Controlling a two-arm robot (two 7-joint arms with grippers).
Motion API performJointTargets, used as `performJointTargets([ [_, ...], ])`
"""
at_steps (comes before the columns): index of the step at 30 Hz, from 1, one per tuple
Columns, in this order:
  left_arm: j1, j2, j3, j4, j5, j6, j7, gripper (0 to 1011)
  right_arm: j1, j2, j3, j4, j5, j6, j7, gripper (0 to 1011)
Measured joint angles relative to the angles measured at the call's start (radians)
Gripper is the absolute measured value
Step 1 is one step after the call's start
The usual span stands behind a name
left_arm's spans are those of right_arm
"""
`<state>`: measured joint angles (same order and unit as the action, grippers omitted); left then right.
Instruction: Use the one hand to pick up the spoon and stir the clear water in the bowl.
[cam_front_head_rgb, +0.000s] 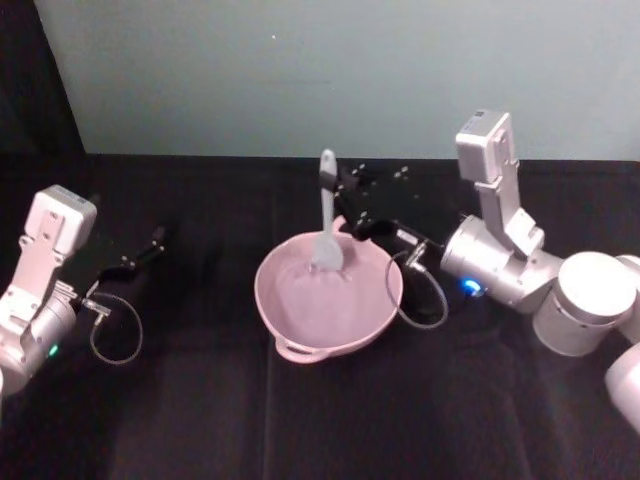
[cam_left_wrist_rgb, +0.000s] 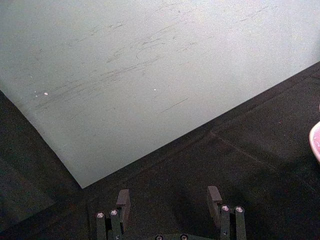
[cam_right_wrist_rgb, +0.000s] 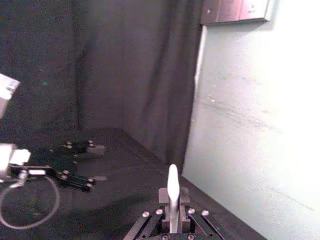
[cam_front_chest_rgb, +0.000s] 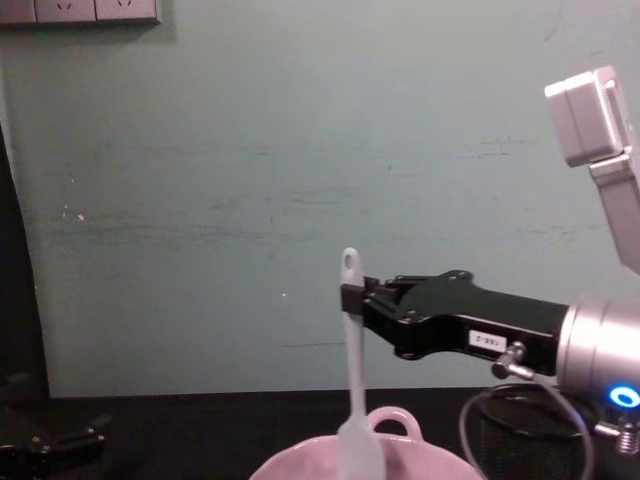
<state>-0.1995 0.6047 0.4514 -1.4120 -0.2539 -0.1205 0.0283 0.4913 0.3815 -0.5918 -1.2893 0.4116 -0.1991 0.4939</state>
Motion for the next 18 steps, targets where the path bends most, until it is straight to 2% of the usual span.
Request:
performJointTargets([
  [9, 0.0, 0.0, 0.0, 0.0, 0.0, 0.0, 0.0, 1011, -0.036, 0.059, 0.039, -0.06, -0.015, 0.025, 0.002, 114],
  [14, 0.0, 0.0, 0.0, 0.0, 0.0, 0.0, 0.0, 1011, -0.104, 0.106, 0.066, -0.159, 0.022, 0.063, 0.042, 114],
  [18, 0.0, 0.0, 0.0, 0.0, 0.0, 0.0, 0.0, 1011, -0.141, 0.114, 0.074, -0.211, 0.049, 0.088, 0.063, 114],
])
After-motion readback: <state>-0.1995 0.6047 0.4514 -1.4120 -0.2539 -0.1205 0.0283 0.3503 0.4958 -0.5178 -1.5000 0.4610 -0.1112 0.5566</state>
